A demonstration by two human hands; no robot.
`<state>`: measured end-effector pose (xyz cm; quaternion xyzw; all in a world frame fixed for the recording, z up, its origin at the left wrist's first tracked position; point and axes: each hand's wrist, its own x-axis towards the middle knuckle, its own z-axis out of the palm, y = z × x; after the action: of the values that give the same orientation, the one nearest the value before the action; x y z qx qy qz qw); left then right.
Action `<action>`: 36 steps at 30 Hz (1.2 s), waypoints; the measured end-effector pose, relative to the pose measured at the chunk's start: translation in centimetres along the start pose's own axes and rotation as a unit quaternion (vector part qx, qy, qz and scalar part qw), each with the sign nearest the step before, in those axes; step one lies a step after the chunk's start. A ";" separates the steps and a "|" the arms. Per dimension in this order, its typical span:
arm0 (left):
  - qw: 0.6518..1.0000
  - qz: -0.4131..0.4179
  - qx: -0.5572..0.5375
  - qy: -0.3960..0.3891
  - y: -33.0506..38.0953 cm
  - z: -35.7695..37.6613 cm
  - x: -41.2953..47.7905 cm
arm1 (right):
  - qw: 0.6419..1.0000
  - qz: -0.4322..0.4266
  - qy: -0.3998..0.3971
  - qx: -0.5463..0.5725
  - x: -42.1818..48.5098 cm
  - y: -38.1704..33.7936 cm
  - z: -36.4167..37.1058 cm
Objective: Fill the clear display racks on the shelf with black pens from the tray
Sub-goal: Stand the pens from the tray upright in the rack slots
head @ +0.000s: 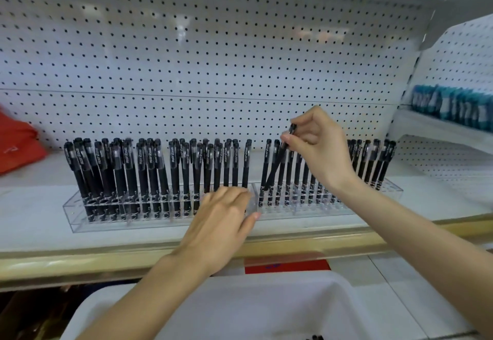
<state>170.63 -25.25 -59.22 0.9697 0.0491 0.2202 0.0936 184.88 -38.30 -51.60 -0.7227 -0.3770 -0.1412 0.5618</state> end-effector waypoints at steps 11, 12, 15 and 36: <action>0.999 0.017 0.041 -0.020 -0.5 1.4 0.4 | 0.984 -0.036 -0.064 -0.160 0.2 1.4 1.9; 0.998 0.018 0.053 -0.018 -0.7 1.5 0.3 | 0.984 -0.039 -0.063 -0.164 0.2 1.5 2.0; 0.998 0.024 0.053 -0.009 -1.0 1.9 0.4 | 0.983 -0.037 -0.067 -0.168 0.3 1.7 1.9; 0.997 0.045 0.047 -0.041 -2.2 1.0 -7.0 | 0.950 0.000 -0.259 -0.176 -10.9 0.2 0.6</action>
<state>164.65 -24.18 -63.47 0.9826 0.0116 0.1813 0.0397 177.56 -42.00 -58.79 -0.8216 -0.4792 -0.0133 0.3086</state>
